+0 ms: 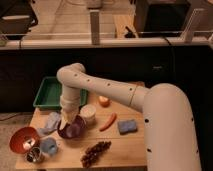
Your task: Place banana in purple bowl
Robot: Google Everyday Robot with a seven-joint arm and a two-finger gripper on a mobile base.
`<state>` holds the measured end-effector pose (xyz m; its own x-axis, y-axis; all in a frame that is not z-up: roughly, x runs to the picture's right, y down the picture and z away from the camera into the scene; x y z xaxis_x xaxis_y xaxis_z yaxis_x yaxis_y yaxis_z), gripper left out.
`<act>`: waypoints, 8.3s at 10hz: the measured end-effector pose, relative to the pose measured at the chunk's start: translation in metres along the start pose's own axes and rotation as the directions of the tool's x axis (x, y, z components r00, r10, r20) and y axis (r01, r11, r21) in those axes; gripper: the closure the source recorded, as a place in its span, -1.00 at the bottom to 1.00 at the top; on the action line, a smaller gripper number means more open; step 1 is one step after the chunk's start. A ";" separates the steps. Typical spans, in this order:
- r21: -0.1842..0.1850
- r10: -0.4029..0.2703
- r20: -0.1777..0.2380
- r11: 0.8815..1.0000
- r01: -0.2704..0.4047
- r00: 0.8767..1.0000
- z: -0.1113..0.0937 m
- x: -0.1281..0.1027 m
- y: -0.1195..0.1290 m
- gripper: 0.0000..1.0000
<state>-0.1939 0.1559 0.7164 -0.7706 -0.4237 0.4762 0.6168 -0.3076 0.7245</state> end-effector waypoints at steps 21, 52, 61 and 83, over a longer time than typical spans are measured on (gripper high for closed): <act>-0.052 0.119 -0.042 0.991 -0.121 0.992 -0.030 -0.026 0.025 -0.60; -0.064 0.169 -0.035 0.983 -0.171 0.985 -0.025 -0.021 0.031 -0.60; -0.064 0.169 -0.035 0.983 -0.171 0.985 -0.025 -0.021 0.031 -0.60; -0.064 0.169 -0.034 0.983 -0.171 0.985 -0.025 -0.021 0.031 -0.60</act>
<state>-0.1543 0.1341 0.7163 -0.6490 -0.4988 0.5745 0.7487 -0.2846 0.5987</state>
